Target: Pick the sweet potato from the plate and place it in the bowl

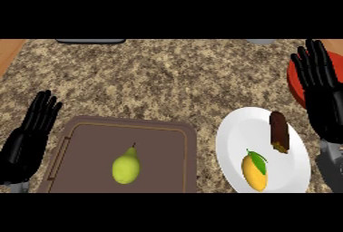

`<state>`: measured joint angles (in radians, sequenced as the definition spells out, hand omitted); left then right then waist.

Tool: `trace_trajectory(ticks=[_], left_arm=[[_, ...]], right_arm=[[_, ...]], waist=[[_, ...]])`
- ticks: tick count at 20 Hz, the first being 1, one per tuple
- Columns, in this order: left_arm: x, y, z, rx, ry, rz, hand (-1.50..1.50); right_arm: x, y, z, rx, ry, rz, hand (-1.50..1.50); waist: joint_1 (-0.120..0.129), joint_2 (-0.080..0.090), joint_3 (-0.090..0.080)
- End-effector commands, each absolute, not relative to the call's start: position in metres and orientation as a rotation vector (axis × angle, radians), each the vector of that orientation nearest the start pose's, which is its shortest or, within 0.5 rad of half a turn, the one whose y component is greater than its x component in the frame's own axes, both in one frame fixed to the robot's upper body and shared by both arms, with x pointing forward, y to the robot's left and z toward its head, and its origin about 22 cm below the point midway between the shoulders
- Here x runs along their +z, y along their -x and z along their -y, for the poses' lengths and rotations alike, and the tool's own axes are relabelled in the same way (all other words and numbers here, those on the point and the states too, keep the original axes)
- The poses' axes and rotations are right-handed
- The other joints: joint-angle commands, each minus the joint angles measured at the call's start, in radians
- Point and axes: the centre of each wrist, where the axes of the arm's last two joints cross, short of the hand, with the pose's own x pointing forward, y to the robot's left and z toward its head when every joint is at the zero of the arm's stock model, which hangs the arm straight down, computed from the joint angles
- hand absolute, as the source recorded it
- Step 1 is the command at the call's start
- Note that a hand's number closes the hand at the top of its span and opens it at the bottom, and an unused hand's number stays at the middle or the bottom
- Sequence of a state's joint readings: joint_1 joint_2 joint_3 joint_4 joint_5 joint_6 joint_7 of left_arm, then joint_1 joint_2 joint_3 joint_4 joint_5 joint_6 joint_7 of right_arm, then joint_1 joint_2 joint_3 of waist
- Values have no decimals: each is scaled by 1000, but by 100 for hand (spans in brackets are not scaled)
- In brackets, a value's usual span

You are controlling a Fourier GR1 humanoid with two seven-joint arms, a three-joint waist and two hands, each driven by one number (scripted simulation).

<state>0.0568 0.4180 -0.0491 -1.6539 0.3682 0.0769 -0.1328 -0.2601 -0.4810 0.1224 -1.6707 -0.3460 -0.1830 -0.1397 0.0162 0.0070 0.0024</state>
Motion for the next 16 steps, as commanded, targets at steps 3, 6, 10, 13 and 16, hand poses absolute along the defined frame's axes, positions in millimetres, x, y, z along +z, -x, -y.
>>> trace_trajectory(ticks=[3, 6, 10, 13, 16], left_arm=[[31, -236, -276, -63, 44, 1619, 0], [26, -231, -263, -74, 121, 1570, 0], [22, -237, -251, -54, 190, 1509, 0], [25, -250, -221, -122, 237, 1479, 0], [28, -252, -223, -114, 260, 1485, 0]], right_arm=[[82, -269, 289, 194, 403, 1840, 150], [77, -253, 334, 209, 753, 1656, 150], [57, -241, 356, -122, 1104, 1548, -150], [31, -216, 295, 111, 1054, 1610, -150], [32, -202, 291, 299, 1110, 1494, -150]], waist=[[-48, -8, -4], [-103, -15, -9], [-122, -11, -8], [-54, -8, -6], [-44, -10, -10]])
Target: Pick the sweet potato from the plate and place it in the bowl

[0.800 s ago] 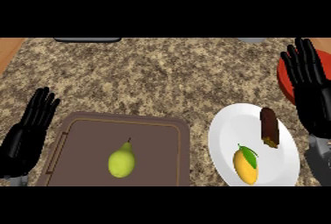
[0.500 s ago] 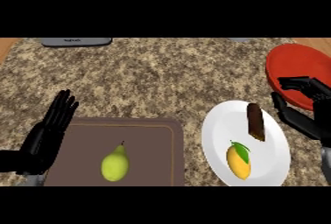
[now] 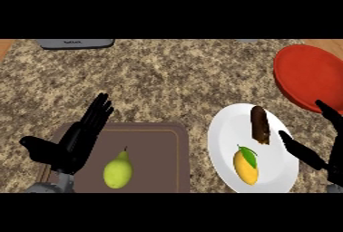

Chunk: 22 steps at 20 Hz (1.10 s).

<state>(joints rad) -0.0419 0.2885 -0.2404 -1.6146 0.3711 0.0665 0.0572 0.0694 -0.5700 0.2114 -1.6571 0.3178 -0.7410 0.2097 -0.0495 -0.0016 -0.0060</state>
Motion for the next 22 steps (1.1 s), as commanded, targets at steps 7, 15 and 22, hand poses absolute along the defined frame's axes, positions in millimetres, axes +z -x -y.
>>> trace_trajectory(ticks=[7, 15, 22], left_arm=[[29, -254, -213, -125, 257, 1488, 0], [32, -267, -195, -152, 279, 1480, 0], [25, -256, -201, -154, 271, 1471, 0]], right_arm=[[52, -215, 311, 432, 1315, 1036, -150], [111, -254, 242, 451, 1246, 695, -150], [109, -283, 219, 431, 1160, 502, -150]], waist=[[41, 0, -10], [77, 7, -2], [73, 2, 1]])
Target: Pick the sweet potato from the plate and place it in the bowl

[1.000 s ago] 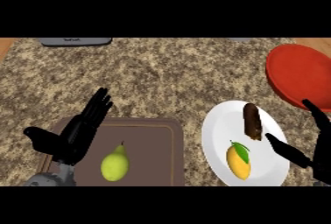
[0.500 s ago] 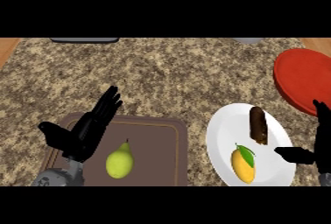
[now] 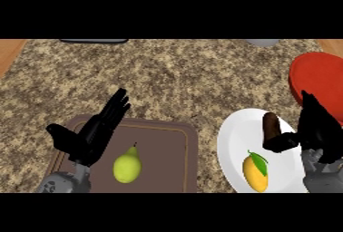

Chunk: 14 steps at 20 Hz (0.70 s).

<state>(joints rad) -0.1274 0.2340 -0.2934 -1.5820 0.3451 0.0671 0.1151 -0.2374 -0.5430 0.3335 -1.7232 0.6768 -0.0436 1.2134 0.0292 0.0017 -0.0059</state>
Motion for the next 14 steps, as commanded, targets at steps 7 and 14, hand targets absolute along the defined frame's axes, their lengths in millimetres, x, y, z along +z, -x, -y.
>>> trace_trajectory(ticks=[7, 14], left_arm=[[31, -261, -197, -146, 275, 1489, 0], [23, -262, -214, -129, 253, 1474, 0]], right_arm=[[96, -309, 225, 448, 1134, 360, -150], [78, -305, 218, 468, 1094, 302, -150]], waist=[[-11, 0, 3], [-26, -4, 4]])
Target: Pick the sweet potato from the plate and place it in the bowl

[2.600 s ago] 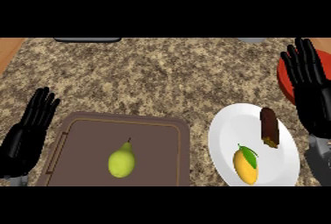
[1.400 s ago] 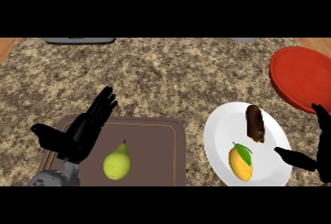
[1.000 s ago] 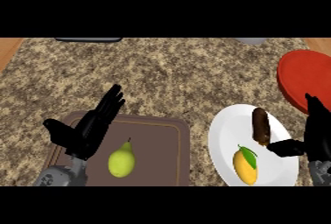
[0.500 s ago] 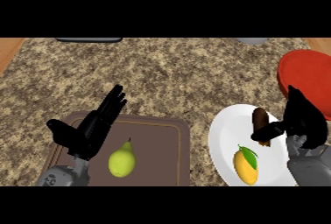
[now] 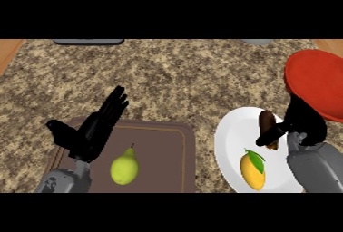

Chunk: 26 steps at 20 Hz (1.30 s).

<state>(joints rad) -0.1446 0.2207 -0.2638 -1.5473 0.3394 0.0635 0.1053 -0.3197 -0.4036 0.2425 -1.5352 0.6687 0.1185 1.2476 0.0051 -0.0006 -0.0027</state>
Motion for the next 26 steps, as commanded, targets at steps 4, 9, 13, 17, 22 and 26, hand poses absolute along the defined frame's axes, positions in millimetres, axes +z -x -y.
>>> trace_trajectory(ticks=[4, 9, 13, 17, 22, 26], left_arm=[[23, -270, -196, -134, 265, 1486, 0], [13, -259, -196, -120, 254, 1486, 0], [31, -276, -196, -123, 278, 1477, 0], [12, -261, -215, -131, 268, 1470, 0], [28, -272, -200, -121, 283, 1476, 0], [26, -246, -207, -135, 278, 1455, 0]], right_arm=[[78, -319, 219, 481, 1112, 312, -150], [89, -324, 218, 479, 1117, 301, -150], [67, -320, 221, 456, 1123, 296, -150], [71, -317, 228, 459, 1137, 291, -150], [49, -306, 227, 458, 1146, 296, -150], [26, -305, 225, 433, 1147, 302, -150]], waist=[[0, 2, 2], [-1, -1, 1], [-6, 1, 2], [-7, -1, 2], [-13, -1, 2], [2, -1, 3]])
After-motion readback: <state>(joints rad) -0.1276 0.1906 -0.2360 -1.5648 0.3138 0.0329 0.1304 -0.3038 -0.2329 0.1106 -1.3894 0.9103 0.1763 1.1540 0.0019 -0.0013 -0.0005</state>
